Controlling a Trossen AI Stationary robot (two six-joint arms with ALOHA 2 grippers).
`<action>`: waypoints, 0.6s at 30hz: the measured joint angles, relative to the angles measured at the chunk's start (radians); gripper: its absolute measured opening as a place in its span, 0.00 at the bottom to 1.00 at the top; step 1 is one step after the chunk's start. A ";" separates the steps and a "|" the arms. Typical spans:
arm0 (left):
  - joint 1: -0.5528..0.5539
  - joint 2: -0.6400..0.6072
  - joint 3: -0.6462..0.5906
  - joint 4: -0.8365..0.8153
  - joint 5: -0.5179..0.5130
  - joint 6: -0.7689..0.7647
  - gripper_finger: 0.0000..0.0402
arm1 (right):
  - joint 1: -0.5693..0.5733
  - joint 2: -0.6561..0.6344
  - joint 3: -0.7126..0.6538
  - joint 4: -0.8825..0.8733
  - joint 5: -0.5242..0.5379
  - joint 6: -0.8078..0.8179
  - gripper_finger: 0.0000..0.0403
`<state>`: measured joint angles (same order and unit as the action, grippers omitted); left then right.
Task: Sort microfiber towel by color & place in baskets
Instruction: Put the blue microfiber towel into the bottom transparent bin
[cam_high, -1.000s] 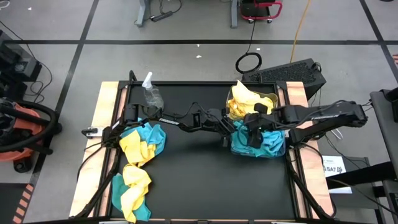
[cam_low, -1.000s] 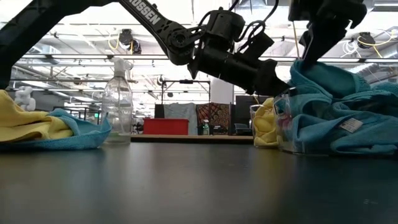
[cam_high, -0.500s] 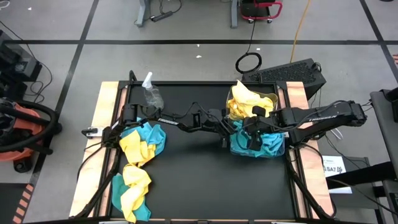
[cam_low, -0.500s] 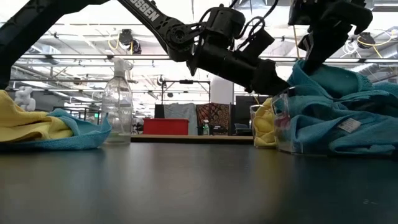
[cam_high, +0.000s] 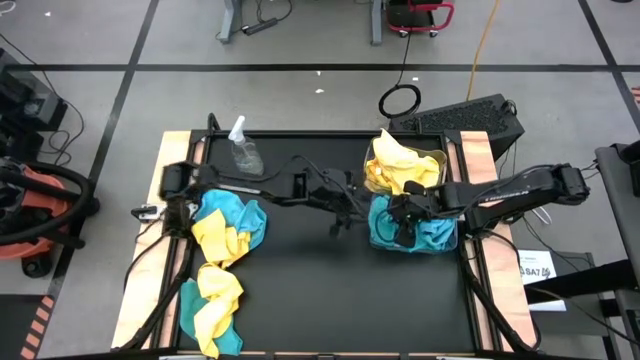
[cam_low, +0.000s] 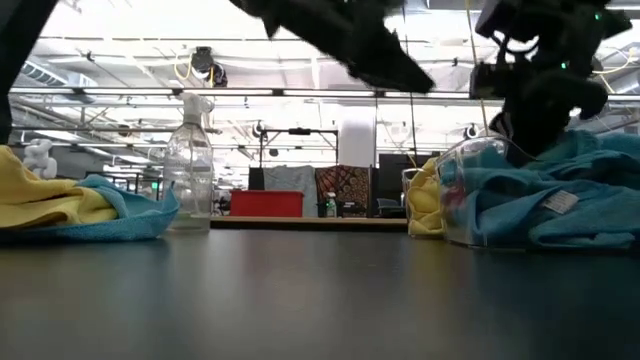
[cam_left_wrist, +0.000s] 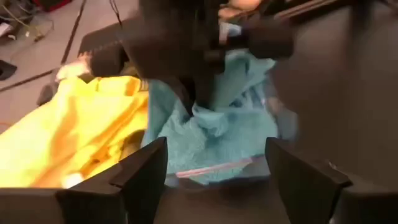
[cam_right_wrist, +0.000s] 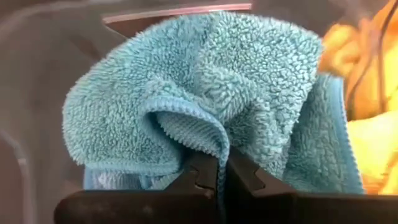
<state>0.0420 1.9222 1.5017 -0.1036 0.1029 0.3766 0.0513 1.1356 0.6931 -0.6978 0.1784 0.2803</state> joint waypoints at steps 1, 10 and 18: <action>-0.005 -0.027 0.001 -0.031 -0.008 0.002 0.68 | -0.002 0.000 -0.019 0.022 0.000 0.005 0.00; -0.075 -0.267 0.002 -0.570 -0.143 -0.052 0.69 | -0.033 -0.002 -0.151 0.145 -0.055 0.052 0.00; -0.145 -0.413 0.002 -0.997 -0.220 -0.257 0.69 | -0.039 -0.002 -0.162 0.146 -0.105 0.060 0.05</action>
<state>-0.1026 1.5095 1.5037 -1.1004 -0.1171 0.1198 0.0120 1.1336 0.5316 -0.5521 0.0734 0.3404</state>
